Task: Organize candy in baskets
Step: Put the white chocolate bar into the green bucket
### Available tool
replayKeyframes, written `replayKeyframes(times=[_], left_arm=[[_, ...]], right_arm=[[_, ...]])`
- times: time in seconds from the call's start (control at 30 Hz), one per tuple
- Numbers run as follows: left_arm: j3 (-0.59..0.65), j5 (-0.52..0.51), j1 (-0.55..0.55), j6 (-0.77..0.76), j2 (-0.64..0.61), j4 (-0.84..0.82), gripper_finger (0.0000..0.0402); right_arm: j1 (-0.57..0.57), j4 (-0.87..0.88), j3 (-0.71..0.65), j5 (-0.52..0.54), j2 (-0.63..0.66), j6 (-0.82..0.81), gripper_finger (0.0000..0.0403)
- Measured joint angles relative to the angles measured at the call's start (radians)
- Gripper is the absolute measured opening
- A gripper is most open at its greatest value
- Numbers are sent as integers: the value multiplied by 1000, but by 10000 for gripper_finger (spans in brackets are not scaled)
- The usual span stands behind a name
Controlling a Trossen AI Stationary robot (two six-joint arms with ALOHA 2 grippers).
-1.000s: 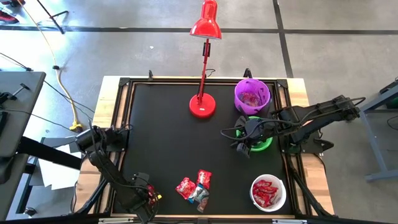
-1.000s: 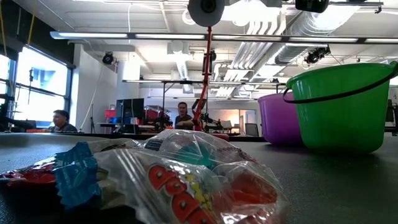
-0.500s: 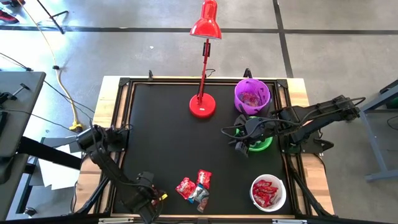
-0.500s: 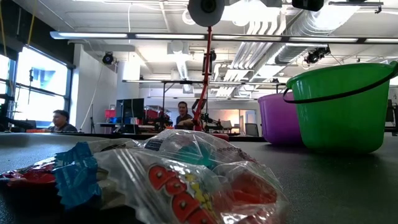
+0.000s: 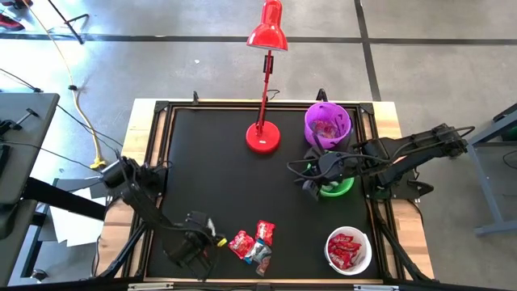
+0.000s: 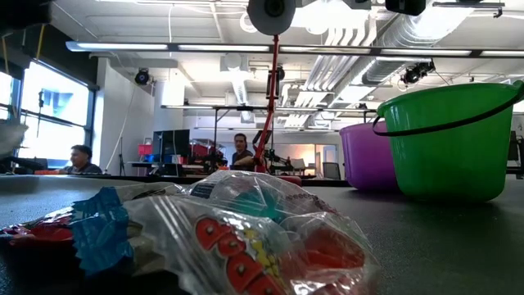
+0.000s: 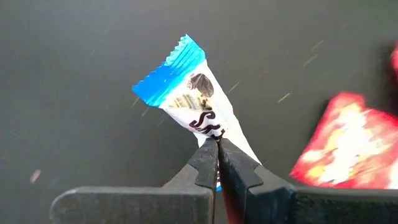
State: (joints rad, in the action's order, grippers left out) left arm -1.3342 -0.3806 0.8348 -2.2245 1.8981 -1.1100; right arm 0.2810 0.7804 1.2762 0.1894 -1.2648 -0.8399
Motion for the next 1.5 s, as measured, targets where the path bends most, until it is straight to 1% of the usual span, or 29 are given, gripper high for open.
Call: replayKeyframes(times=[0.13, 0.33, 0.43, 0.53, 0.73, 0.8, 0.87, 0.97, 1.13, 1.33, 1.43, 1.5], left_arm=[[0, -128, -44, 63, -61, -1, 0], [-1, -324, -124, 197, -181, 27, 0], [-1, -391, -166, 319, -233, 82, 0], [-1, -439, -216, 484, -274, 188, 0], [-1, -448, -310, 898, -312, 513, 0], [-1, -444, -330, 993, -316, 592, 0], [-1, -444, -342, 1052, -317, 644, 0], [-1, -437, -355, 1097, -317, 676, 0], [-1, -426, -372, 1104, -317, 698, 0], [-1, -425, -372, 1165, -317, 751, 0], [-1, -417, -372, 1171, -317, 741, 0], [-1, -383, -372, 1171, -317, 714, 0]], right_arm=[[0, -33, 0, 43, 0, -17, 114], [0, -121, 0, 51, 0, -6, 114], [1, -175, 0, 52, -5, 18, 114], [1, -233, 0, 64, -31, 52, 114], [1, -350, 0, 66, -123, 97, 114], [1, -364, 0, 63, -145, 93, 114], [1, -376, 0, 61, -155, 89, 114], [1, -412, 0, 61, -158, 92, 115], [0, -488, 0, 61, -158, 142, 115], [-15, -485, 0, 56, -158, 149, 115], [-21, -476, 0, 43, -158, 141, 115], [-20, -451, 0, 26, -158, 127, 115]])
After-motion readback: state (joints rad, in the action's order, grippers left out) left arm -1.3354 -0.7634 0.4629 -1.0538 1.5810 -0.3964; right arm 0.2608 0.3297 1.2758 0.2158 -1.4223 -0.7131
